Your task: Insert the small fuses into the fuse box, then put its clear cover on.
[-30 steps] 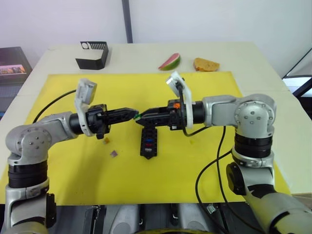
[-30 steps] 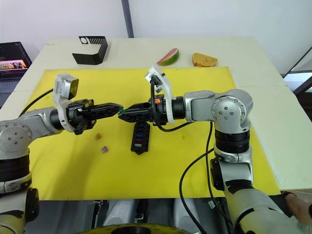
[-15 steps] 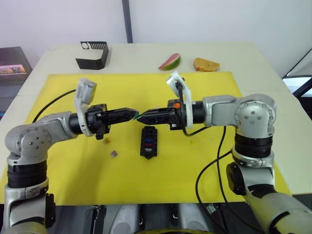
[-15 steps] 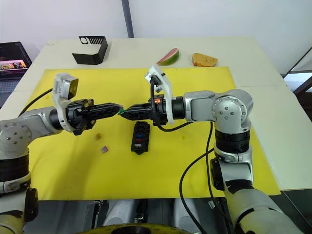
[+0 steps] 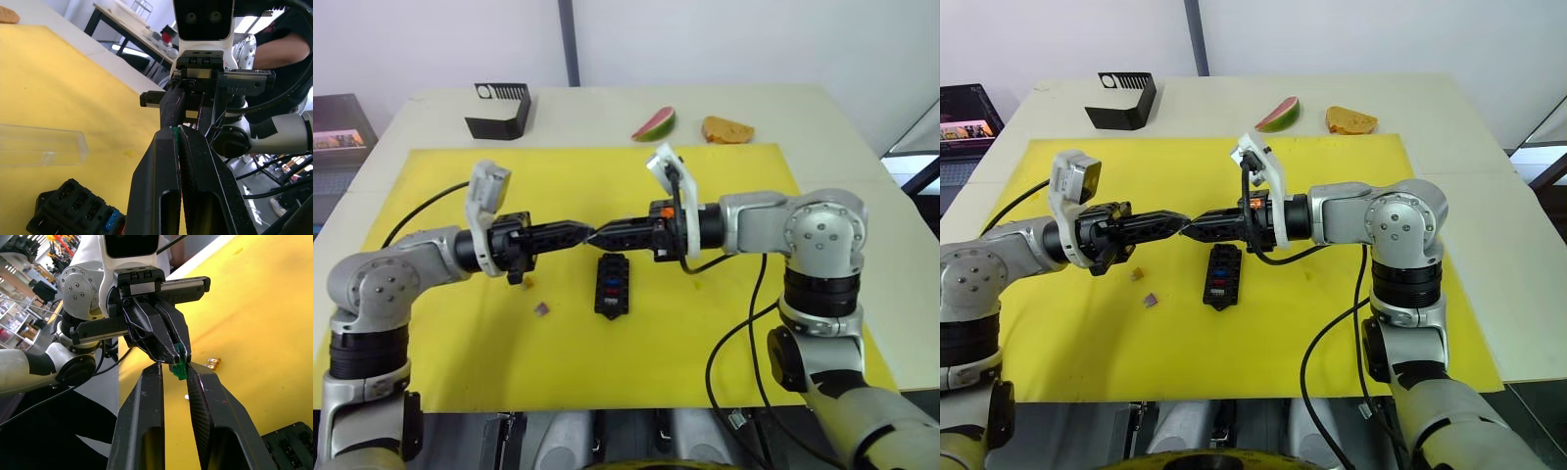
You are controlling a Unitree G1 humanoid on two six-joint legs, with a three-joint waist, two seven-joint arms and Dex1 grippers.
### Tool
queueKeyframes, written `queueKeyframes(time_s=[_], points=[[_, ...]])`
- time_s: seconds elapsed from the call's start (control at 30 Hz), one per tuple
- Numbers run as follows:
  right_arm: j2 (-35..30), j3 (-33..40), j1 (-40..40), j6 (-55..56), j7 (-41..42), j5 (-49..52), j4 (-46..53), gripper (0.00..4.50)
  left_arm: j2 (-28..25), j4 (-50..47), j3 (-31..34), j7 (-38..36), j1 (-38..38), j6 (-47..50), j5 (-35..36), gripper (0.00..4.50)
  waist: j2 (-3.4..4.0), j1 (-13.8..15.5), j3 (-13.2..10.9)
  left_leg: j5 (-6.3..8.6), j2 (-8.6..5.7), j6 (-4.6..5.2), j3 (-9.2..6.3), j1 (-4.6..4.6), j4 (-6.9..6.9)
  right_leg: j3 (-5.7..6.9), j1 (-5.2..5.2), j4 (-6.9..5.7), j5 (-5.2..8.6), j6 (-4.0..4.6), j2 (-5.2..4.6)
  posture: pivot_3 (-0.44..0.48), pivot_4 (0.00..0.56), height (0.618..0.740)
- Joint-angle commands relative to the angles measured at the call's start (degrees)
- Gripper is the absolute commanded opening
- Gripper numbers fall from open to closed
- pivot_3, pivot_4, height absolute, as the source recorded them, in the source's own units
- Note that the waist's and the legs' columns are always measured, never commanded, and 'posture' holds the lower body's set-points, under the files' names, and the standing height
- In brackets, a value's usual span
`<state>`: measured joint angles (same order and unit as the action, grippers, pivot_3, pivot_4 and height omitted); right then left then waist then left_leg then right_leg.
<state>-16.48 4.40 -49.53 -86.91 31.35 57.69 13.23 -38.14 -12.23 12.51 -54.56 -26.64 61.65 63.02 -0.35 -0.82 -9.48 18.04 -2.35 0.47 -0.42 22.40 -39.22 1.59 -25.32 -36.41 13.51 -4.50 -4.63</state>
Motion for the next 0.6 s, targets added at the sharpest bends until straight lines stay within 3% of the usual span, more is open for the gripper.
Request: queueKeyframes(time_s=[0.03, 0.13, 0.5, 0.6], points=[[0.88, 0.59, -1.84, -0.28, 0.25, 2.67, 1.64, 0.74, -0.29, -1.02, 0.51, 0.49, 0.03, -0.89, 0.30, 0.00, 0.00, 0.01, 0.00, 0.00, 0.00, 0.00, 0.00, 0.00, 0.00, 0.00, 0.00, 0.00, 0.00, 0.00, 0.00, 0.000, 0.150, 0.740], [1.21, 0.84, -2.17, -0.60, -0.11, 2.95, 1.75, 0.02, -0.34, -1.17, 0.48, 0.53, 0.21, -0.72, 0.47, 0.00, 0.00, 0.02, 0.00, 0.00, 0.00, 0.00, 0.00, 0.00, 0.00, 0.00, 0.00, 0.00, 0.00, 0.00, 0.00, 0.000, 0.150, 0.740], [1.26, 1.13, -2.80, -1.03, -0.53, 3.66, 1.63, 0.02, -1.14, -1.75, -0.30, 0.11, 0.93, -0.42, 0.51, 0.00, 0.00, 0.00, 0.00, 0.00, 0.00, 0.01, 0.00, 0.00, 0.00, 0.00, 0.00, 0.01, 0.00, 0.00, -0.01, 0.000, 0.150, 0.740], [0.55, 0.33, -2.89, -1.12, -0.23, 3.18, 1.60, 0.00, -1.67, -1.62, -1.05, 0.31, 0.75, -0.47, -0.50, 1.04, 0.00, -0.02, 0.00, 0.00, 0.00, 0.01, 0.00, 0.00, 0.01, 0.00, 0.00, 0.02, 0.00, 0.00, -0.01, 0.000, 0.150, 0.740]])
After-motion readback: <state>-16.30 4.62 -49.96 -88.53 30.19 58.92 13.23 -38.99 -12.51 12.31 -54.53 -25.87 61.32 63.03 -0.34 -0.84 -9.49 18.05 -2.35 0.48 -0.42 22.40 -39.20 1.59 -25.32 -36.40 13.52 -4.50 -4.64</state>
